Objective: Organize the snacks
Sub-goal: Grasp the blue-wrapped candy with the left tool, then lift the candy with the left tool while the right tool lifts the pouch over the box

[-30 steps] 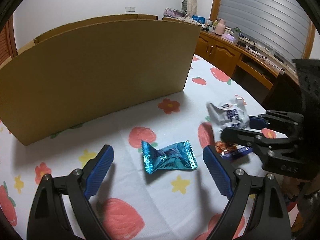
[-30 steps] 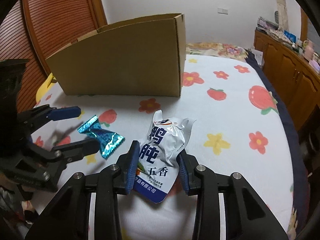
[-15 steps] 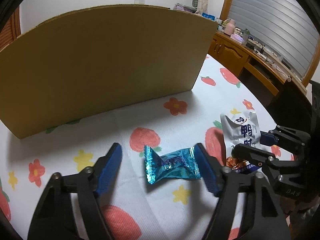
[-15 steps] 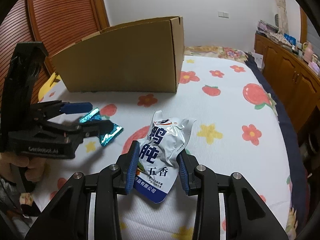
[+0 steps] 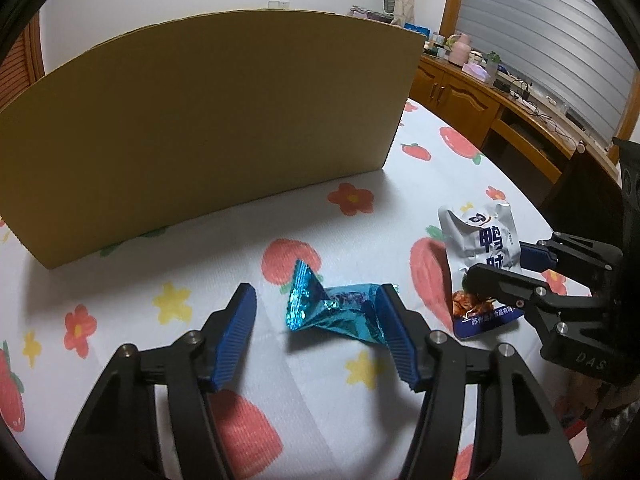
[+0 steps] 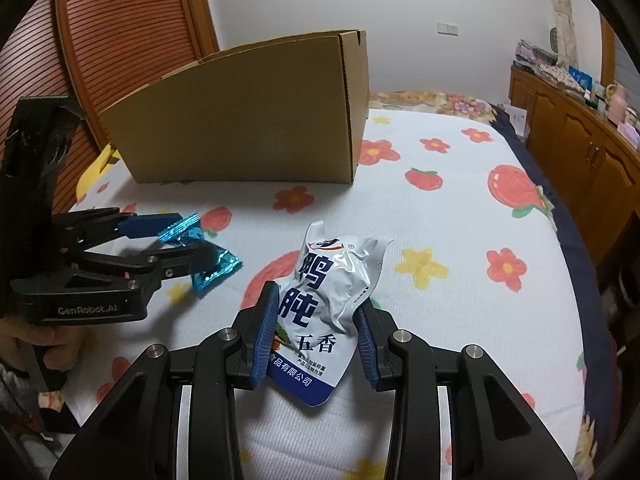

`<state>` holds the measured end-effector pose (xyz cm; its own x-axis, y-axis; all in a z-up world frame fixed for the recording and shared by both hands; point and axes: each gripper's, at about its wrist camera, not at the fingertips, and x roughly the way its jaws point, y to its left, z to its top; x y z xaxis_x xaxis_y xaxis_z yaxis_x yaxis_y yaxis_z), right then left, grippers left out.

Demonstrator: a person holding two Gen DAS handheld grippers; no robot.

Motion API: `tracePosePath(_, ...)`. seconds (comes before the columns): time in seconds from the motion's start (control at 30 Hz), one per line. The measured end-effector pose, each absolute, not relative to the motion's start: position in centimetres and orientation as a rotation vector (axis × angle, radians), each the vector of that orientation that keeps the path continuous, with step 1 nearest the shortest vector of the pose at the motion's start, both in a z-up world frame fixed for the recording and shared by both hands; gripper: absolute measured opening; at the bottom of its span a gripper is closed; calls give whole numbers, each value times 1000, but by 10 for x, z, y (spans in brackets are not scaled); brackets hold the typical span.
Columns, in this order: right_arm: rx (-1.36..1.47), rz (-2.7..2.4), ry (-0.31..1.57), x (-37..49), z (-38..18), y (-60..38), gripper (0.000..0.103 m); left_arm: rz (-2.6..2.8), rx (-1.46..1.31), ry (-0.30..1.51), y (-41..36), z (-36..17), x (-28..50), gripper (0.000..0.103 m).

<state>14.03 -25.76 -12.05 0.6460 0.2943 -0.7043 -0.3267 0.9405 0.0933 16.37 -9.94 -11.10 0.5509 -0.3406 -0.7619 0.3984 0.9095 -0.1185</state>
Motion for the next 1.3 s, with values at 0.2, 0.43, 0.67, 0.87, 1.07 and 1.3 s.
tracePosePath(0.2,-43,349,795,140,-121,-258,36,-431,55,894,-102,-109,166,54)
tracePosePath(0.43,-44,348,795,141,-121,-258,36,-430,80,882,-105,-109,164,32)
tracePosePath(0.67,-44,348,794,141,-121,-257,36,-444,60,874,-100,-108,153,30)
tracePosePath(0.87,-44,345,793,141,-121,-258,36,-436,47,869,-95,-107,150,30)
tracePosePath(1.07,-44,350,792,141,-121,-258,36,-430,30,846,-89,-103,148,30)
tracePosePath(1.3,-47,346,789,140,-121,-258,36,-422,23,820,-85,-97,147,30)
